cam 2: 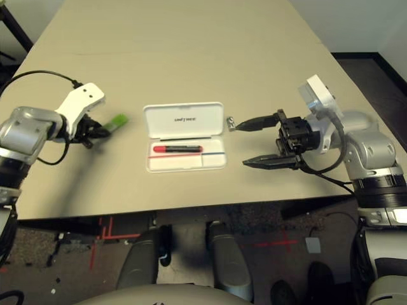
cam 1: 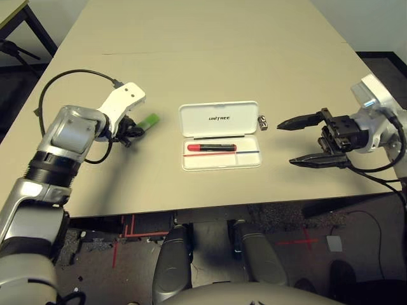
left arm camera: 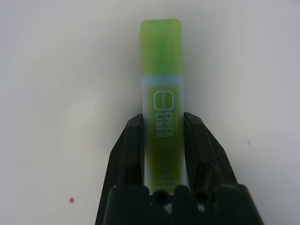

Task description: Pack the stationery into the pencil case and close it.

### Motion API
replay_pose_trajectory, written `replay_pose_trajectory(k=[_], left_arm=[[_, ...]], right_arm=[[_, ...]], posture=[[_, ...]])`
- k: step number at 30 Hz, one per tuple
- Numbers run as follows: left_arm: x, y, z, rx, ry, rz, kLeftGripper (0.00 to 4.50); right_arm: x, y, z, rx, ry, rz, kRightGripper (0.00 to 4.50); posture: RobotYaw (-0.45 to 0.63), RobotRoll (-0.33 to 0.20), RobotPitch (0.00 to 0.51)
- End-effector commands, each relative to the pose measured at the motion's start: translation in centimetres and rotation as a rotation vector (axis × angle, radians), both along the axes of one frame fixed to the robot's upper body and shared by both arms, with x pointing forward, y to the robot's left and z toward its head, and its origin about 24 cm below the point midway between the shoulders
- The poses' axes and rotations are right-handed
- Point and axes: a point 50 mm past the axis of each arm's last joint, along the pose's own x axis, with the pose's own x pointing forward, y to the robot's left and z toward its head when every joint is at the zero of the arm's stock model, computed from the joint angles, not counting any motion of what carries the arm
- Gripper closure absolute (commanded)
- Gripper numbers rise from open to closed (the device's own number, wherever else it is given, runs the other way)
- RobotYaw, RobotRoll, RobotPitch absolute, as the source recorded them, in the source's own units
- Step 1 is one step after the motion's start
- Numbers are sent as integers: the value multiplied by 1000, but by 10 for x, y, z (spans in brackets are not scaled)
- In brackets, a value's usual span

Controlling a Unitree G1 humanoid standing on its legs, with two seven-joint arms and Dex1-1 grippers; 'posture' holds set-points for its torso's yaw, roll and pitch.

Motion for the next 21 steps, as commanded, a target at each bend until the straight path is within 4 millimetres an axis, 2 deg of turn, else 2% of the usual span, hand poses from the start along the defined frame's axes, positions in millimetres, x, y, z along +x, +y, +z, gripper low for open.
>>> replay_pose_trajectory(k=[1,7,12,17,21], left_arm=[[-13,4,7,13,-5,-51,3419],[-30,0,12,-28,-12,-126,3419],[-46,-20,16,-39,22,-255,3419],[-53,-37,19,-35,36,-343,3419],[-58,-61,15,-63,62,-470,3419]], right_arm=[[4,4,-2,-26,8,20,0],[7,3,-4,-30,7,22,0],[4,-3,-2,-38,6,28,0],[3,-11,1,-52,1,13,0],[0,-16,3,-54,-10,-2,0]], posture=[[51,0,174],[75,0,177],[76,0,181],[57,0,180],[24,0,175]])
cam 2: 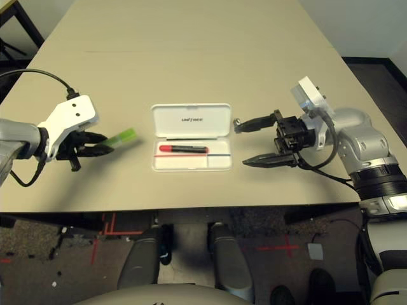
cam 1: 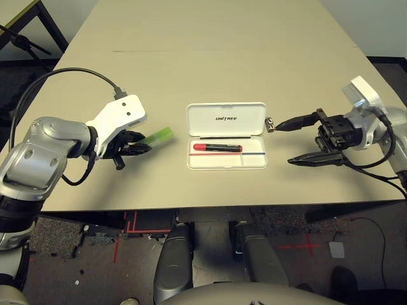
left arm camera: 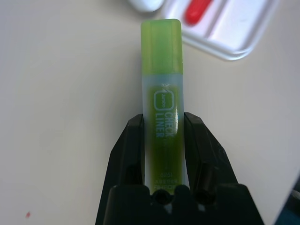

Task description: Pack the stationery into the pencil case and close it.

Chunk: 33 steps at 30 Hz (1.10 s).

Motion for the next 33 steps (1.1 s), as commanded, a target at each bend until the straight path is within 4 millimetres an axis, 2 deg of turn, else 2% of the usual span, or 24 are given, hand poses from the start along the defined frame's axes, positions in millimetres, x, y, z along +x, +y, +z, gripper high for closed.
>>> replay_pose_trajectory(k=[1,10,23,33], left_arm=[[-6,-22,-5,-13,34,-123,3419],[-2,-46,-12,-36,55,-271,3419],[18,-90,-21,-18,56,-425,3419],[29,-104,-33,-7,78,-491,3419]], right_arm=[[-5,-8,2,1,-10,-14,0],[-12,-21,4,-4,-28,-63,0],[-16,-27,9,-13,-47,-98,0],[-20,-28,11,-6,-47,-117,0]], posture=[[17,0,174],[-47,0,172],[-94,0,171],[-124,0,178]])
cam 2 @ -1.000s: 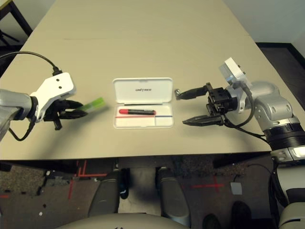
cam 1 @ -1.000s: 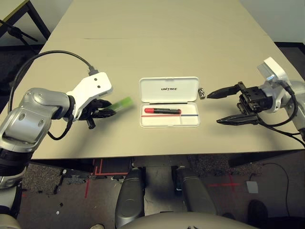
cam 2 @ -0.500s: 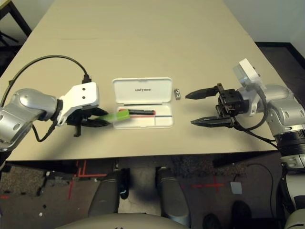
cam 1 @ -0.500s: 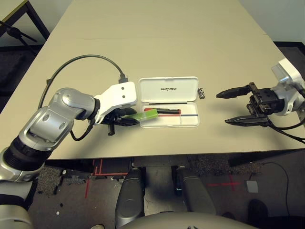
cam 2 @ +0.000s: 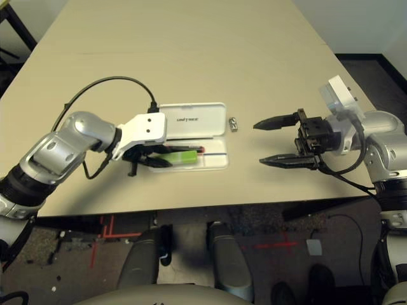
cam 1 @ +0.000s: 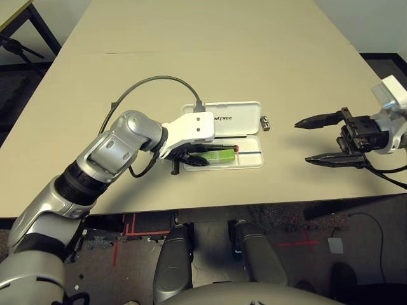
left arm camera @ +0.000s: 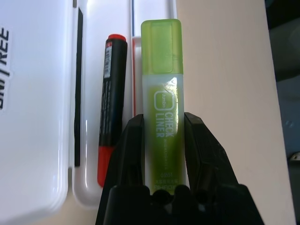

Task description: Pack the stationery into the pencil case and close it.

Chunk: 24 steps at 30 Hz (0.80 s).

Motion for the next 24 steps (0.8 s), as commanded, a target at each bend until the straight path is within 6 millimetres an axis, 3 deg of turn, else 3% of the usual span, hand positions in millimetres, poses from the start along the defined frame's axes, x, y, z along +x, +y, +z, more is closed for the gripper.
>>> replay_pose_trajectory(k=[1,3,12,24], left_arm=[[0,-3,-7,26,20,-37,3419],[1,-3,-10,35,12,-37,3419],[8,0,-13,38,-17,-3,33],[11,19,3,-7,-38,59,33]], right_arm=[[-3,-2,4,-1,-13,-9,0],[-2,-2,4,-3,-9,-19,0],[7,2,1,-70,-20,-176,0],[28,5,2,-142,-1,-503,0]], posture=[[-126,0,179],[-124,0,181],[-112,0,188],[-82,0,182]])
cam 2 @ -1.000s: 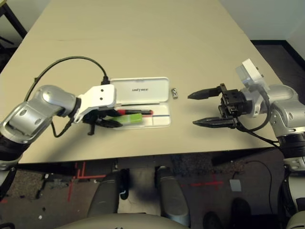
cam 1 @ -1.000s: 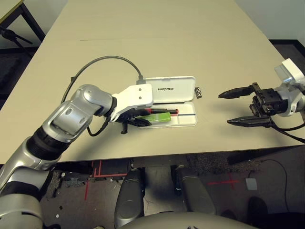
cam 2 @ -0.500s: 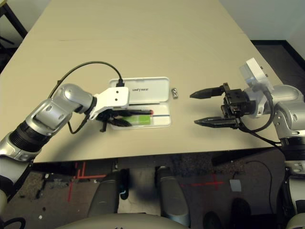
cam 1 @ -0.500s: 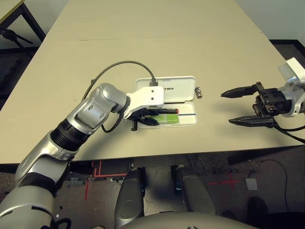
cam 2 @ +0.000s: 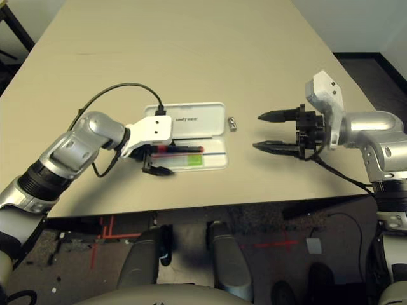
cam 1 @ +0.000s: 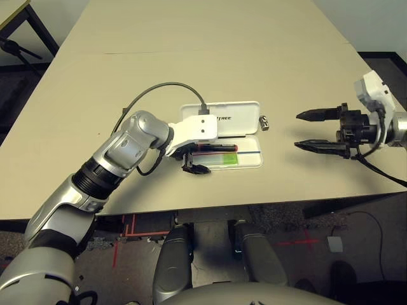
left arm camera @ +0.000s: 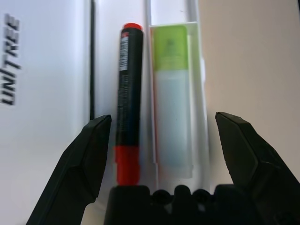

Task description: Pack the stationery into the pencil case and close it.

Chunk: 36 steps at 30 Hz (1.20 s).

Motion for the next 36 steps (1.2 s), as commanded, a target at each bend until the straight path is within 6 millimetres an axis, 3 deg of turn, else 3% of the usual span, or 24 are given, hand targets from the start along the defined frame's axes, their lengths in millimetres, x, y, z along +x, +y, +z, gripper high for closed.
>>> replay_pose_trajectory(k=[1,4,14,26,36], left_arm=[[-3,10,7,-21,-3,24,33],[-3,19,12,-37,-3,64,33],[-5,39,21,-58,-26,162,33],[-7,53,25,-71,-49,246,33],[-9,59,25,-74,-58,280,33]], right_arm=[[7,1,0,-77,-5,-129,0],[18,3,-7,-164,36,-253,0],[47,22,-19,-155,146,-492,0],[62,54,-40,-123,235,-601,0],[65,67,-59,-142,262,-637,0]], posture=[[-76,0,182],[-70,0,183],[-21,0,186],[25,0,180],[42,0,178]])
